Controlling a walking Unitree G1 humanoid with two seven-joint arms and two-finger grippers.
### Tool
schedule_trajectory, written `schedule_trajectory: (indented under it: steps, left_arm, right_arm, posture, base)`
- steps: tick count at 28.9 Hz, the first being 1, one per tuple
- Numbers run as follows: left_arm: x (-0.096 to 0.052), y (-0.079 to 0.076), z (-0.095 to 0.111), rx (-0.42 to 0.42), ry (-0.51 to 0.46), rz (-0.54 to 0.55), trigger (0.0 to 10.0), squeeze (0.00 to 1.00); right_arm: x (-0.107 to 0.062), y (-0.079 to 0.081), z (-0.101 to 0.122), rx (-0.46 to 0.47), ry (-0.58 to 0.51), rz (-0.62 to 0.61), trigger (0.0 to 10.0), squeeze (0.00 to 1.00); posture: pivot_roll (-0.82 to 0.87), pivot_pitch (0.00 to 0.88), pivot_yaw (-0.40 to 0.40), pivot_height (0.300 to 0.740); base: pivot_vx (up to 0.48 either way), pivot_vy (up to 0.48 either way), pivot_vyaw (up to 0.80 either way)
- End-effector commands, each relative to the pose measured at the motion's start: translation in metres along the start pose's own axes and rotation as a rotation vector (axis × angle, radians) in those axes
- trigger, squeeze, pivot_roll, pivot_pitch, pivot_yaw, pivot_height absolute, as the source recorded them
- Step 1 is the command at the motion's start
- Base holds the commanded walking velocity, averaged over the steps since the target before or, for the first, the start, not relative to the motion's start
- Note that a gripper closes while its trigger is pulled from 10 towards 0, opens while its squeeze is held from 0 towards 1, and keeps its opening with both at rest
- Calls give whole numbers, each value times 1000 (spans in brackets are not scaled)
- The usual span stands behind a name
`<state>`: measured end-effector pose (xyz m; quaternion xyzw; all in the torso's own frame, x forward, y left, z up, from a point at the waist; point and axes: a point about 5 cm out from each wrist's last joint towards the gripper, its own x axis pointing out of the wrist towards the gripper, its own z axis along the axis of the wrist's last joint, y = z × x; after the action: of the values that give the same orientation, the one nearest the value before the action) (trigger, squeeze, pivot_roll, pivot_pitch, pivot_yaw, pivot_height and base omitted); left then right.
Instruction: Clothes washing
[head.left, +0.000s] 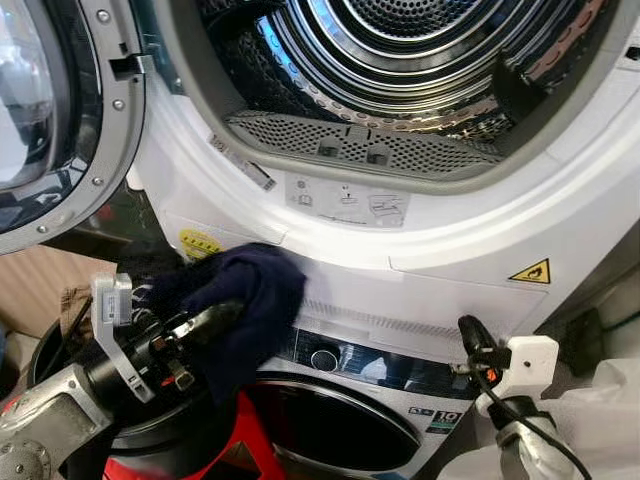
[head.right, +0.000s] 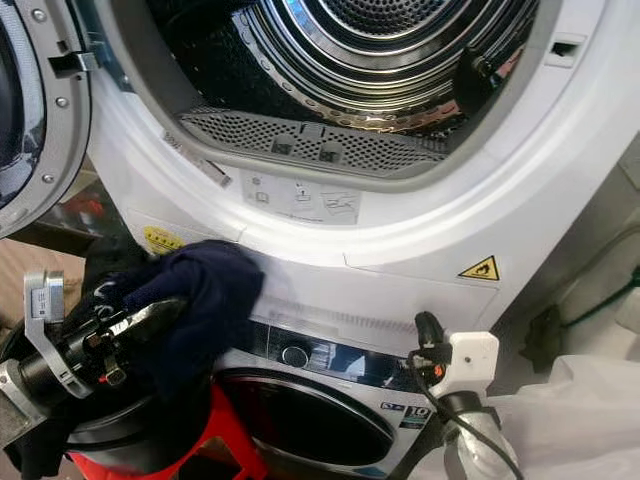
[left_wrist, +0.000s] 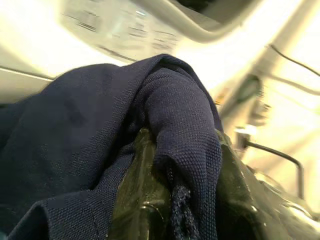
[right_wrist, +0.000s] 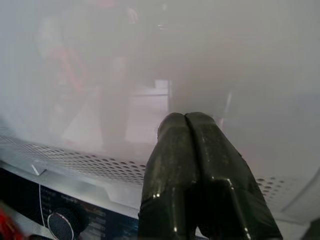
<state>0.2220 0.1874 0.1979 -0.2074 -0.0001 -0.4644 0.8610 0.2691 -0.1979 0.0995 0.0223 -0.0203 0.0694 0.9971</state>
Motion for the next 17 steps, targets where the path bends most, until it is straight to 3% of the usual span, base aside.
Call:
schedule_trajectory:
  steps: [1, 3, 5, 6, 8, 9, 10, 12, 13, 15, 17]
  left_arm:
    - [4, -11, 4, 15, 22, -98, 0, 0]
    - [1, -11, -2, 3, 84, -140, 0, 0]
    - [0, -10, -4, 3, 101, -140, 0, 0]
    - [-5, -5, -10, 9, 172, -140, 0, 0]
    - [-7, -4, -13, 18, 209, -142, 0, 0]
    - [-10, -7, -20, 36, 294, -174, 0, 0]
    - [-10, -7, -20, 36, 294, -174, 0, 0]
    - [-14, -12, -29, 44, 403, -223, 0, 0]
    - [-15, -12, -32, 51, 430, -232, 0, 0]
    - [-24, -11, -45, 98, 594, -255, 0, 0]
    - [-27, -8, -49, 113, 635, -252, 0, 0]
  right_arm:
    - [5, -13, 11, -1, -33, -31, 10000, 0]
    - [10, -24, 21, 1, -54, -16, 10000, 0]
    - [10, -26, 23, 4, -56, -3, 10000, 0]
    - [10, -31, 29, -48, -45, 75, 10000, 0]
    - [10, -34, 31, -72, -37, 107, 10000, 0]
    - [9, -43, 36, -117, -22, 138, 10000, 0]
    - [9, -43, 36, -117, -22, 138, 10000, 0]
    - [7, -55, 40, -142, 6, 195, 10000, 0]
    - [6, -56, 41, -146, 12, 211, 10000, 0]
    - [2, -53, 40, -162, 54, 321, 10000, 0]
    - [1, -52, 38, -177, 78, 372, 10000, 0]
  posture:
    - [-3, 64, 18, 740]
    - [-10, 55, 21, 740]
    - [-10, 55, 21, 740]
    - [-9, 49, 24, 740]
    - [-8, 45, 24, 740]
    - [-6, 42, 23, 740]
    - [-6, 42, 23, 740]
    - [-6, 33, 23, 740]
    - [-6, 33, 23, 740]
    - [-8, 33, 27, 740]
    - [-12, 33, 32, 740]
  base:
    - [0, 0, 0]
    - [0, 0, 0]
    - [0, 0, 0]
    - [0, 0, 0]
    - [0, 0, 0]
    - [0, 0, 0]
    - [0, 0, 0]
    - [0, 0, 0]
    - [0, 0, 0]
    - [0, 0, 0]
    - [0, 0, 0]
